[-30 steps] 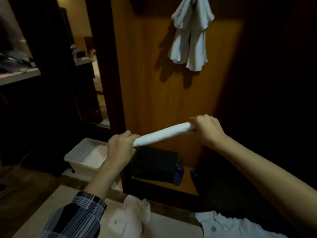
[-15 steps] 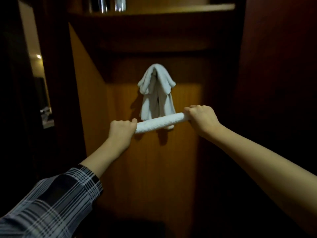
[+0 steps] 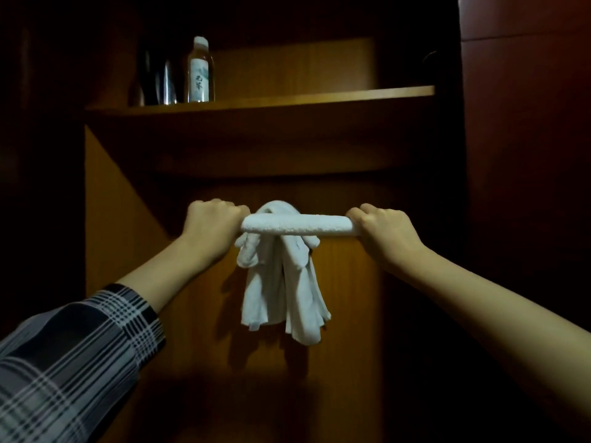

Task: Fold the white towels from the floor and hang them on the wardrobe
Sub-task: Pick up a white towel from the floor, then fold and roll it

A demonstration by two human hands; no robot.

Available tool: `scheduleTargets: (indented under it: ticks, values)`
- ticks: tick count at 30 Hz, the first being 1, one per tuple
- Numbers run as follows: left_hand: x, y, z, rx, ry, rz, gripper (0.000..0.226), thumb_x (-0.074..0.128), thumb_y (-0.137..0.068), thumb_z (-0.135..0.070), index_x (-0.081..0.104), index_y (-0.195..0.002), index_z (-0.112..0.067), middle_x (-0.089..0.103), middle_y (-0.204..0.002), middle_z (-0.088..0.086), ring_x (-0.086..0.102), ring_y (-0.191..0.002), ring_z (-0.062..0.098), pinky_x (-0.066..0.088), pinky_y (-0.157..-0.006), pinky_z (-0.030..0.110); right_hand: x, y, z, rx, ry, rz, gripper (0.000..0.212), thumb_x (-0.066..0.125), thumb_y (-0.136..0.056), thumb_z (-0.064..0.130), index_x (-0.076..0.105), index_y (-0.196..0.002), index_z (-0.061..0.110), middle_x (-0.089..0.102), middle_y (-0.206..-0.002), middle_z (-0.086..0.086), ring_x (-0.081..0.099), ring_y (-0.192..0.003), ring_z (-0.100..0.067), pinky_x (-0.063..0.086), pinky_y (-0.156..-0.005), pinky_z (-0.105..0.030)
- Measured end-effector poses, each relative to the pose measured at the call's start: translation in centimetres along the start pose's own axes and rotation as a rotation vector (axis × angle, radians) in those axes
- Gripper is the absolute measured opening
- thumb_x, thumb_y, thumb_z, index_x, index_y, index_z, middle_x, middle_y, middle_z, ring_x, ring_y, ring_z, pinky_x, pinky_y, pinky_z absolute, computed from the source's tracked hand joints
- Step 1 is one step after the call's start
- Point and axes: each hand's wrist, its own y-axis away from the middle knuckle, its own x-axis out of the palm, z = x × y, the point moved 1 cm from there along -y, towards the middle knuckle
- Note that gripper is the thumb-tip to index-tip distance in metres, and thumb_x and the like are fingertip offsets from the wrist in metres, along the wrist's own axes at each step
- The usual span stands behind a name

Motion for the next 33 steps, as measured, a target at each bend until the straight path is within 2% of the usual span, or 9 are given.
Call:
scheduleTargets:
  ticks: [5,10,18,22,24,25,27,30,33]
  values:
    - [3.0,-4.3,1.9,-0.086,0.012,-0.021,0.025,0.051,-0.092,-0.014,0.061,-0.111,-0.028,0.065,-0.094,-0.001,0.063,-0.092,0.022,0.03,-0.059,0.03,1.4,-5.2,-0.3,-0.018,0.015,-0.061,0.02,0.047,-0.095,0.012,0.053,-0.114,0.011,0.057,-0.099,-0.006,0.047,-0.07,-0.021,0.032,-0.058,-0.031]
    - [6.6,-8.0,3.7,-0.128,0.07,-0.066,0.023,0.054,-0.095,-0.019,0.06,-0.114,-0.028,0.065,-0.095,-0.001,0.062,-0.092,0.024,0.031,-0.061,0.03,3.2,-10.2,-0.1,-0.004,0.059,-0.098,0.027,0.047,-0.093,0.01,0.052,-0.119,0.013,0.057,-0.108,-0.007,0.06,-0.09,-0.029,0.033,-0.062,-0.032]
    - [13.3,-11.5,5.3,-0.131,0.107,-0.05,0.021,0.056,-0.093,-0.022,0.062,-0.109,-0.033,0.066,-0.092,-0.003,0.064,-0.088,0.022,0.029,-0.06,0.03,9.2,-14.7,1.4,0.022,0.027,-0.106,0.023,0.046,-0.093,0.011,0.053,-0.115,0.013,0.057,-0.105,-0.007,0.061,-0.09,-0.03,0.03,-0.06,-0.033]
    - [16.6,-11.5,4.9,-0.144,0.149,0.009,0.019,0.055,-0.093,-0.024,0.062,-0.107,-0.034,0.066,-0.09,-0.003,0.064,-0.086,0.02,0.029,-0.06,0.029,12.6,-15.4,2.3,-0.004,0.005,-0.134,0.017,0.053,-0.089,0.008,0.058,-0.105,0.011,0.059,-0.094,-0.007,0.062,-0.076,-0.03,0.028,-0.051,-0.029]
    - [17.8,-11.3,4.4,-0.149,0.179,0.017,0.019,0.054,-0.094,-0.026,0.061,-0.11,-0.036,0.065,-0.091,-0.003,0.064,-0.086,0.02,0.031,-0.061,0.029,13.9,-15.3,2.6,-0.012,0.028,-0.149,0.014,0.067,-0.078,0.004,0.062,-0.09,0.01,0.059,-0.077,-0.006,0.059,-0.058,-0.027,0.012,-0.042,-0.023]
    - [18.2,-11.2,4.2,-0.147,0.192,0.017,0.02,0.053,-0.094,-0.027,0.06,-0.111,-0.036,0.066,-0.092,-0.004,0.064,-0.086,0.02,0.032,-0.061,0.029,14.2,-15.3,2.8,-0.001,0.02,-0.151,0.02,0.075,-0.068,0.0,0.062,-0.08,0.01,0.056,-0.067,-0.005,0.054,-0.047,-0.024,0.004,-0.042,-0.019]
    - [18.8,-10.7,3.8,-0.132,0.212,0.013,0.022,0.052,-0.095,-0.027,0.059,-0.113,-0.037,0.065,-0.092,-0.004,0.063,-0.087,0.018,0.031,-0.061,0.029,14.7,-15.3,2.9,0.023,0.012,-0.186,0.029,0.082,-0.054,-0.003,0.061,-0.069,0.01,0.051,-0.056,-0.003,0.046,-0.035,-0.021,-0.002,-0.045,-0.014]
    - [19.1,-9.3,3.2,-0.097,0.248,-0.005,0.021,0.05,-0.094,-0.024,0.059,-0.111,-0.034,0.062,-0.089,-0.004,0.062,-0.087,0.019,0.03,-0.06,0.029,15.3,-14.2,3.3,0.024,0.015,-0.197,0.028,0.083,-0.057,0.002,0.064,-0.074,0.011,0.054,-0.059,-0.002,0.048,-0.039,-0.019,0.006,-0.04,-0.015]
    - [19.3,-7.0,1.9,-0.075,0.357,0.026,0.022,0.051,-0.092,-0.024,0.059,-0.111,-0.03,0.065,-0.091,-0.003,0.062,-0.088,0.021,0.03,-0.061,0.028,16.3,-12.1,4.5,0.061,-0.022,-0.122,0.023,0.076,-0.074,0.013,0.064,-0.094,0.013,0.06,-0.078,-0.003,0.057,-0.056,-0.017,0.032,-0.044,-0.023]
